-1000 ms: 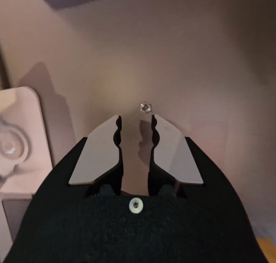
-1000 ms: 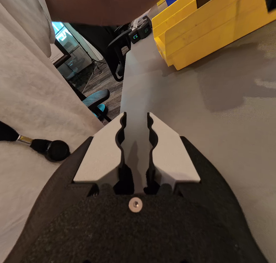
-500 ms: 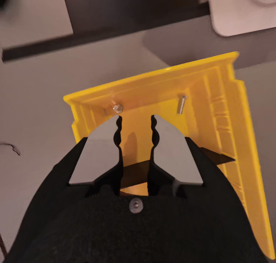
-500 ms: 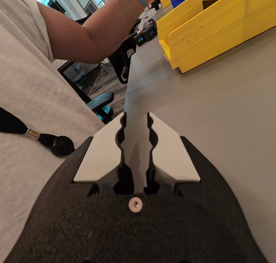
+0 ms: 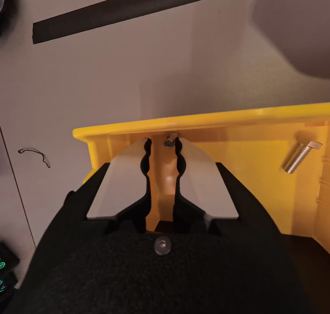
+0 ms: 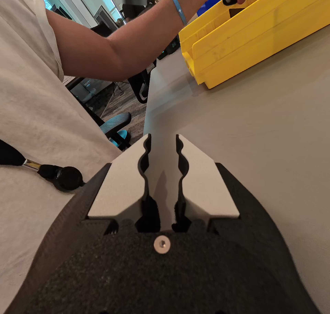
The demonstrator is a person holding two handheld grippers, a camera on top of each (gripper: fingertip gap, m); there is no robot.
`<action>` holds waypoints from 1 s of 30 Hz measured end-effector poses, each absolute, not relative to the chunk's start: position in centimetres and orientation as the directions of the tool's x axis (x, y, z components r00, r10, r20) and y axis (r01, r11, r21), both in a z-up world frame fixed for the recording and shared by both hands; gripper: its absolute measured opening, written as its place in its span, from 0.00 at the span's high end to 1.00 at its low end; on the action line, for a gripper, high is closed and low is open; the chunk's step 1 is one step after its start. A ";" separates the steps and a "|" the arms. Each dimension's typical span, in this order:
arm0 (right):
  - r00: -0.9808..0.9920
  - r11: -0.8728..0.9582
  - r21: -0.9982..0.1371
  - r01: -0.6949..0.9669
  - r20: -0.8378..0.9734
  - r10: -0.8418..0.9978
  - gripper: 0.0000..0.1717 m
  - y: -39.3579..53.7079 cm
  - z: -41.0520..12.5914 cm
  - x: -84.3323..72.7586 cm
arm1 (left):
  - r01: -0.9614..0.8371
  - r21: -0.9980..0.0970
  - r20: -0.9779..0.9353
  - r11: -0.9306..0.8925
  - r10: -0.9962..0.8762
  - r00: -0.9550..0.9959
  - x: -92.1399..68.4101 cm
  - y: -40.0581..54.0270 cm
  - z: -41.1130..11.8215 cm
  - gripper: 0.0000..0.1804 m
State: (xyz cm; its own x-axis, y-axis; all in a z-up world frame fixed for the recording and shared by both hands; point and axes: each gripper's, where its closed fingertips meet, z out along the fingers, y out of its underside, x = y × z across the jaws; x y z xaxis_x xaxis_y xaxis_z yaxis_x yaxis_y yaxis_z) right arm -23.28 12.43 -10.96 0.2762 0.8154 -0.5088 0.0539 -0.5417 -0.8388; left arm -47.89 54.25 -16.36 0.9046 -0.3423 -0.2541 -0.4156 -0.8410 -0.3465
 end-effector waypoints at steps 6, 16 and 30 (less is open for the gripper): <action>0.260 -0.543 -0.839 0.034 -0.517 0.816 0.84 12.3 -10.4 -23.2 | -0.408 -0.364 -0.224 -0.837 -0.347 0.911 -47.2 53.9 -16.4 0.95; 0.259 -0.540 -0.842 0.024 -0.516 0.816 0.84 12.3 -10.1 -23.0 | -0.506 -0.445 -0.054 -0.739 -0.542 0.839 -45.6 49.9 -11.8 0.95; 0.331 -0.410 -0.912 -0.014 -0.392 0.858 0.85 21.1 -3.5 -23.9 | -0.830 -0.508 0.104 0.230 -0.940 -0.325 -28.6 25.3 0.1 0.95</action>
State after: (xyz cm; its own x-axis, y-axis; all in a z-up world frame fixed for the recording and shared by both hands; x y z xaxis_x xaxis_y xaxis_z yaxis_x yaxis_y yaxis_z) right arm -23.89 21.11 -3.53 0.3312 0.8585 -0.3915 -0.0145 -0.4103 -0.9118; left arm -28.60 25.25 0.10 -0.3247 -0.9400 0.1044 -0.8299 0.2302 -0.5082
